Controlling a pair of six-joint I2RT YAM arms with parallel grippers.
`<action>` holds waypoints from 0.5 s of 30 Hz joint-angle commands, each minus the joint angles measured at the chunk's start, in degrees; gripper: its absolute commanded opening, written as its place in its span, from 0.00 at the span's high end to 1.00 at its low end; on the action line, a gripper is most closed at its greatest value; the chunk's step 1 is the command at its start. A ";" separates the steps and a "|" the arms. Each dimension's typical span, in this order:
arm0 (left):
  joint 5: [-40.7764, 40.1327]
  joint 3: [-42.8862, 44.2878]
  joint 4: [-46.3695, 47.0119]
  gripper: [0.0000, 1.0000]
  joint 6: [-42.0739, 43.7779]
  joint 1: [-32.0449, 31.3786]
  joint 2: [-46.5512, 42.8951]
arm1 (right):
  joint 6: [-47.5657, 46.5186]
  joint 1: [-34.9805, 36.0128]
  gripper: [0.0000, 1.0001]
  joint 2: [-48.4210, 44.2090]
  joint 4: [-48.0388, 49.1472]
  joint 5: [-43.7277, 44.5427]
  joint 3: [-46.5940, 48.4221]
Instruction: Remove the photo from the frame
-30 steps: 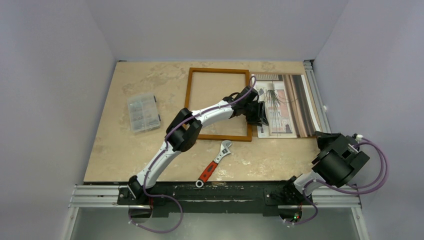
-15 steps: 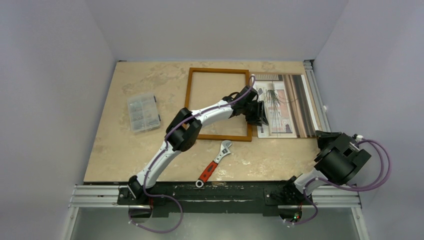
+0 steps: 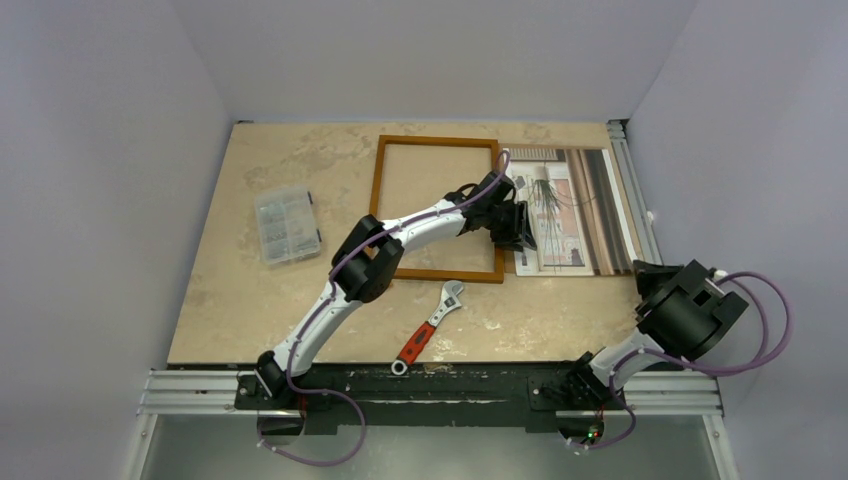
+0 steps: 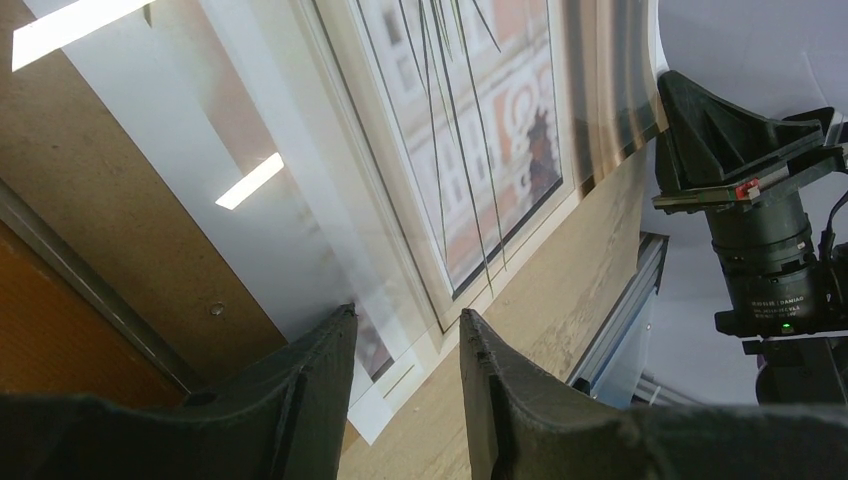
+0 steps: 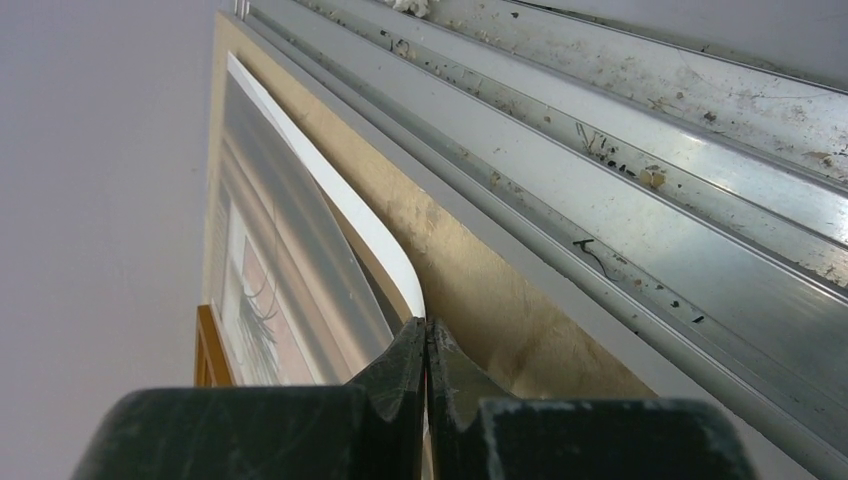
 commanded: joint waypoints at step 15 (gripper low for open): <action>0.09 -2.14 3.30 0.59 -3.05 0.83 0.50 | -14.28 7.87 1.00 -22.29 -24.18 11.39 11.39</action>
